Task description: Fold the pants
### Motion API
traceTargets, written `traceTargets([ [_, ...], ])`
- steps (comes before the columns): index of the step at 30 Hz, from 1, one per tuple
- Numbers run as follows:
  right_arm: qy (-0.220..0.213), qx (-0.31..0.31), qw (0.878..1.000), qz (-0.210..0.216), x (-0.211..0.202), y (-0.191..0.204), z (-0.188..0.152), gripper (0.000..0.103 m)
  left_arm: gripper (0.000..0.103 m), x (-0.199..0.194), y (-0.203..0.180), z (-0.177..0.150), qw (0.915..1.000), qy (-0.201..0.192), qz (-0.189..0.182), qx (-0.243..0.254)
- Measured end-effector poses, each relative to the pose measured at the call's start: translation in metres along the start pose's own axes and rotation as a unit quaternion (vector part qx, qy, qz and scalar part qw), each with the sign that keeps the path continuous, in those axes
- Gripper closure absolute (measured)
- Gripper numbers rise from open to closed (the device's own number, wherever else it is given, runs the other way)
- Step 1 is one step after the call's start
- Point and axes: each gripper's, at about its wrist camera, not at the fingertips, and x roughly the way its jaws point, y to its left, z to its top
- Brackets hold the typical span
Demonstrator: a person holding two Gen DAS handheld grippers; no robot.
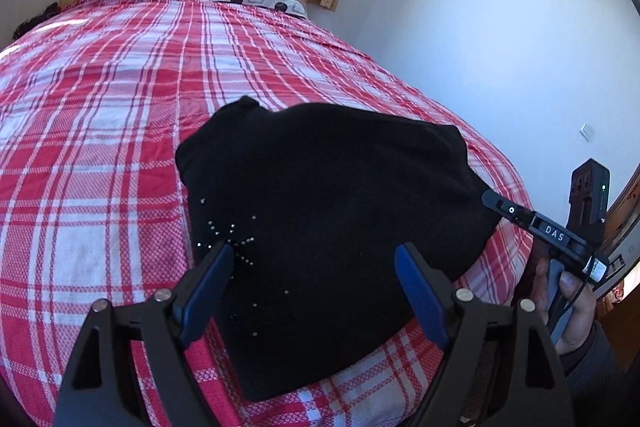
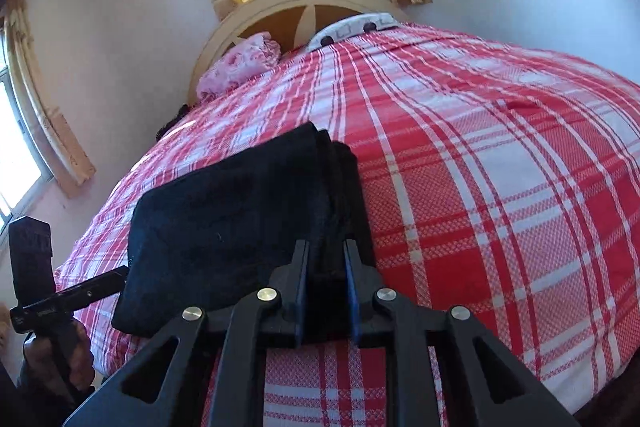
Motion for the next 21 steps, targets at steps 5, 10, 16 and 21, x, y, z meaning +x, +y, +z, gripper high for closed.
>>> traceTargets([
  [5, -0.039, 0.006, 0.996, -0.076, -0.022, -0.002, 0.012, 0.056, 0.015, -0.011, 0.001, 0.002, 0.9994, -0.029, 0.014, 0.011],
  [10, -0.067, -0.044, 0.997, -0.004, -0.039, 0.033, 0.025, 0.051, 0.009, -0.009, -0.003, -0.011, 0.9988, -0.039, 0.012, 0.027],
  [16, 0.100, -0.093, 0.991, 0.012, 0.032, 0.051, 0.013, 0.046, 0.007, 0.007, -0.014, -0.028, 0.9987, -0.023, -0.009, 0.045],
  [21, 0.103, -0.087, 0.991, 0.016, 0.017, 0.057, 0.035, 0.046, 0.006, 0.001, -0.014, -0.034, 0.9966, -0.044, -0.006, 0.069],
])
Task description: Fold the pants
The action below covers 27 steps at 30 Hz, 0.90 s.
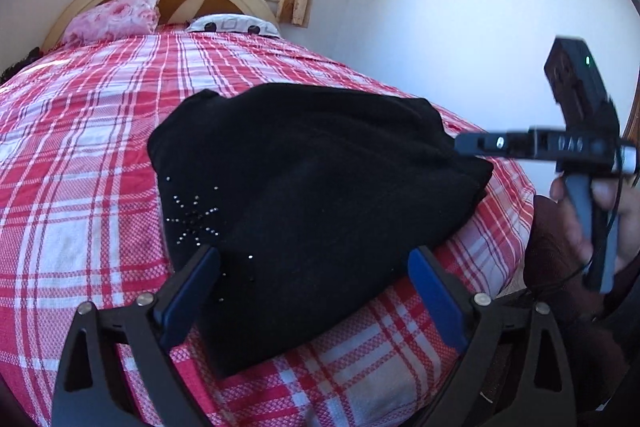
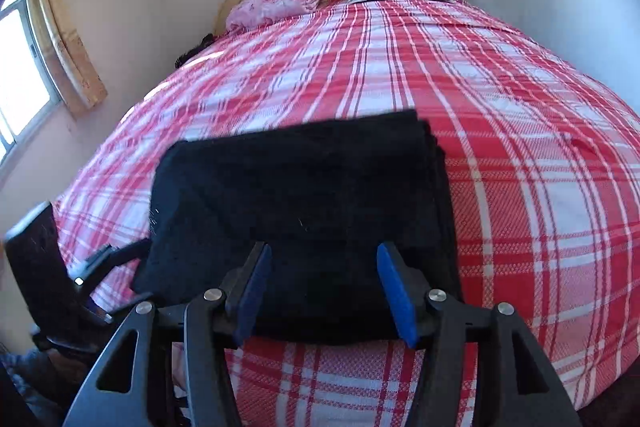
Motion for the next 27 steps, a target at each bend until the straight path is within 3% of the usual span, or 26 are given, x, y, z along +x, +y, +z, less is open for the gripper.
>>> traceTargets([
  [5, 0.007, -0.076, 0.997, 0.030, -0.004, 0.049, 0.044, 0.046, 0.006, -0.009, -0.008, -0.007, 0.9990, -0.029, 0.003, 0.035],
  [10, 0.055, -0.169, 0.981, 0.079, 0.042, 0.123, 0.100, 0.046, 0.003, -0.006, -0.017, -0.016, 0.9970, -0.028, -0.020, 0.070],
  [14, 0.126, -0.225, 0.964, 0.061, 0.097, 0.169, 0.121, 0.046, 0.001, -0.002, -0.012, -0.017, 0.9972, -0.030, -0.032, 0.061],
  [18, 0.202, -0.246, 0.946, 0.060, 0.136, 0.191, 0.117, 0.046, 0.000, -0.003, 0.000, -0.017, 0.9966, -0.034, -0.067, 0.034],
  [22, 0.274, -0.222, 0.931, 0.097, 0.164, 0.191, 0.113, 0.046, 0.000, -0.006, 0.015, -0.015, 0.9936, -0.037, -0.107, -0.003],
  [27, 0.316, -0.227, 0.913, 0.126, 0.177, 0.197, 0.106, 0.047, 0.000, -0.007, 0.019, -0.014, 0.9916, -0.038, -0.121, -0.023],
])
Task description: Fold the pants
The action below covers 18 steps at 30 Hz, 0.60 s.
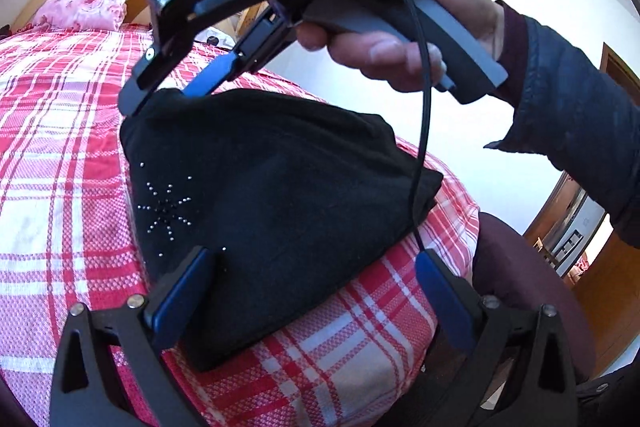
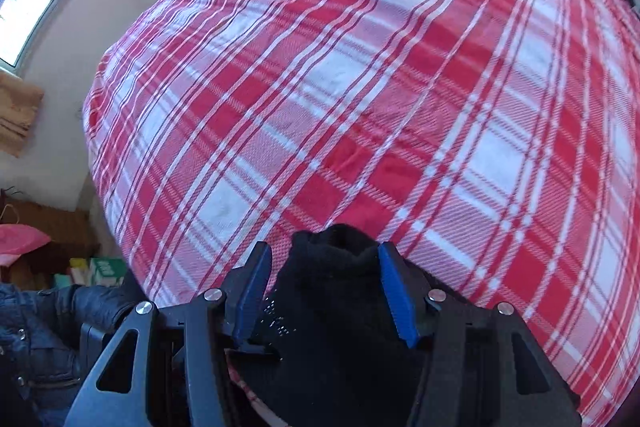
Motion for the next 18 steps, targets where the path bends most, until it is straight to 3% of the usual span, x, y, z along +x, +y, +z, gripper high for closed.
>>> traceTargets([
  [1, 0.004, -0.007, 1.000, -0.007, 0.002, 0.003, 0.001, 0.050, 0.000, 0.001, -0.003, 0.000, 1.0000, 0.001, 0.004, 0.005],
  [2, 0.010, -0.015, 1.000, -0.017, 0.006, 0.007, 0.000, 0.066, 0.000, 0.002, -0.005, -0.001, 0.9999, 0.001, 0.009, 0.011],
  [3, 0.007, -0.017, 1.000, -0.020, 0.007, 0.010, -0.001, 0.077, 0.000, 0.003, -0.006, -0.002, 0.9997, 0.003, 0.014, 0.018],
  [4, 0.001, -0.018, 1.000, -0.018, 0.006, 0.011, -0.002, 0.080, 0.000, 0.004, -0.008, -0.002, 0.9995, 0.004, 0.020, 0.024],
  [5, -0.004, -0.024, 1.000, -0.019, 0.006, 0.015, -0.004, 0.092, 0.000, 0.005, -0.009, -0.004, 0.9992, 0.005, 0.024, 0.030],
  [9, -0.046, 0.012, 0.998, -0.043, -0.002, -0.002, -0.005, 0.096, 0.000, 0.010, -0.015, -0.007, 0.9975, 0.009, 0.043, 0.056],
  [14, -0.045, 0.051, 0.996, -0.053, 0.011, -0.030, -0.013, 0.097, 0.000, 0.013, -0.014, -0.009, 0.9970, 0.014, 0.048, 0.059],
  [18, -0.072, 0.063, 0.995, -0.008, 0.009, -0.037, -0.020, 0.095, 0.000, 0.006, -0.013, -0.006, 0.9981, 0.006, 0.045, 0.041],
])
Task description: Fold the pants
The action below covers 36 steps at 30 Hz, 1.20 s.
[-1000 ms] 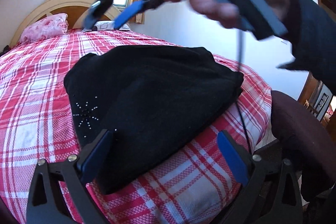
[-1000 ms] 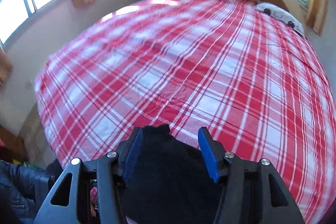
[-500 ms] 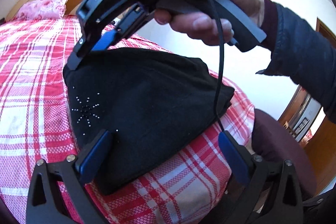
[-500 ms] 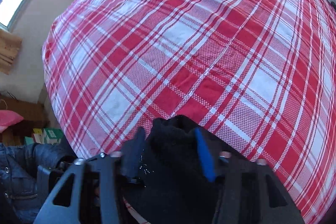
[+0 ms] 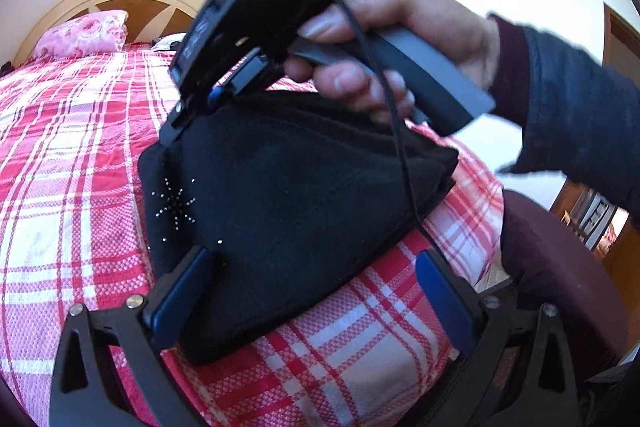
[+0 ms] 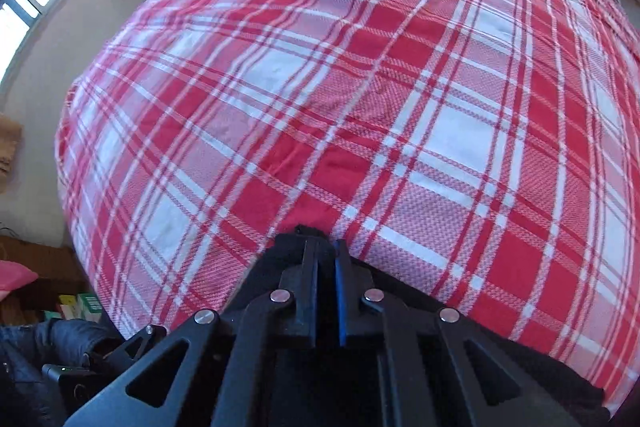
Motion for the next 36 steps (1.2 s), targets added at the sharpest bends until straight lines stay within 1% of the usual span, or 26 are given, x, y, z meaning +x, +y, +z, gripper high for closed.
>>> traceTargets([
  [1, -0.016, 0.006, 1.000, 0.016, -0.008, 0.000, -0.003, 0.091, 0.000, -0.004, 0.003, 0.001, 1.0000, -0.001, -0.001, -0.009],
  [2, -0.026, 0.007, 0.999, 0.021, -0.014, 0.000, -0.006, 0.083, 0.000, -0.008, 0.005, 0.004, 0.9998, -0.003, -0.001, -0.020],
  [3, -0.048, 0.007, 0.999, 0.010, -0.027, 0.001, -0.013, 0.073, 0.000, -0.013, 0.009, 0.007, 0.9994, -0.001, 0.002, -0.034],
  [4, -0.067, 0.006, 0.998, -0.004, -0.037, 0.003, -0.019, 0.068, 0.000, -0.015, 0.011, 0.010, 0.9989, 0.003, 0.007, -0.047],
  [5, -0.090, 0.009, 0.996, -0.016, -0.051, 0.002, -0.027, 0.062, 0.000, -0.019, 0.014, 0.014, 0.9980, 0.007, 0.020, -0.059],
  [6, -0.116, 0.016, 0.993, -0.020, -0.066, -0.002, -0.039, 0.060, 0.000, -0.022, 0.017, 0.017, 0.9974, 0.008, 0.033, -0.064],
  [7, -0.139, 0.030, 0.990, -0.015, -0.081, -0.009, -0.053, 0.060, 0.000, -0.026, 0.019, 0.020, 0.9964, 0.008, 0.052, -0.067],
  [8, -0.151, 0.041, 0.988, -0.009, -0.089, -0.012, -0.060, 0.059, 0.000, -0.027, 0.021, 0.022, 0.9954, 0.010, 0.067, -0.069],
  [9, -0.174, 0.066, 0.983, 0.000, -0.103, -0.023, -0.081, 0.054, 0.000, -0.027, 0.024, 0.024, 0.9934, 0.017, 0.088, -0.071],
  [10, -0.189, 0.086, 0.978, 0.001, -0.110, -0.031, -0.095, 0.049, 0.000, -0.027, 0.027, 0.026, 0.9912, 0.025, 0.106, -0.076],
  [11, -0.204, 0.102, 0.974, 0.000, -0.115, -0.037, -0.111, 0.044, 0.000, -0.026, 0.029, 0.027, 0.9899, 0.028, 0.114, -0.079],
  [15, -0.230, 0.128, 0.965, -0.006, -0.117, -0.044, -0.161, 0.043, 0.000, -0.016, 0.034, 0.030, 0.9837, 0.056, 0.151, -0.080],
  [17, -0.247, 0.136, 0.959, -0.007, -0.114, -0.044, -0.179, 0.043, 0.000, -0.008, 0.033, 0.030, 0.9809, 0.071, 0.165, -0.075],
  [19, -0.257, 0.149, 0.955, 0.005, -0.110, -0.046, -0.192, 0.043, 0.000, 0.001, 0.032, 0.031, 0.9772, 0.086, 0.181, -0.069],
  [21, -0.257, 0.152, 0.954, 0.003, -0.104, -0.046, -0.199, 0.043, 0.000, 0.009, 0.033, 0.033, 0.9747, 0.100, 0.186, -0.072],
  [22, -0.254, 0.155, 0.955, -0.006, -0.099, -0.047, -0.202, 0.043, 0.000, 0.009, 0.036, 0.034, 0.9741, 0.104, 0.186, -0.075],
  [25, -0.244, 0.156, 0.957, -0.014, -0.086, -0.050, -0.207, 0.043, 0.000, 0.008, 0.037, 0.032, 0.9727, 0.108, 0.190, -0.076],
  [28, -0.250, 0.140, 0.958, -0.028, -0.081, -0.047, -0.214, 0.043, 0.000, 0.011, 0.037, 0.030, 0.9713, 0.114, 0.196, -0.073],
  [30, -0.255, 0.126, 0.958, -0.044, -0.077, -0.043, -0.218, 0.042, 0.000, 0.012, 0.038, 0.030, 0.9703, 0.118, 0.197, -0.078],
  [33, -0.261, 0.103, 0.957, -0.068, -0.075, -0.035, -0.221, 0.042, 0.000, 0.012, 0.036, 0.033, 0.9693, 0.117, 0.204, -0.070],
  [36, -0.265, 0.097, 0.957, -0.073, -0.079, -0.032, -0.224, 0.042, 0.000, 0.010, 0.033, 0.042, 0.9686, 0.109, 0.216, -0.056],
])
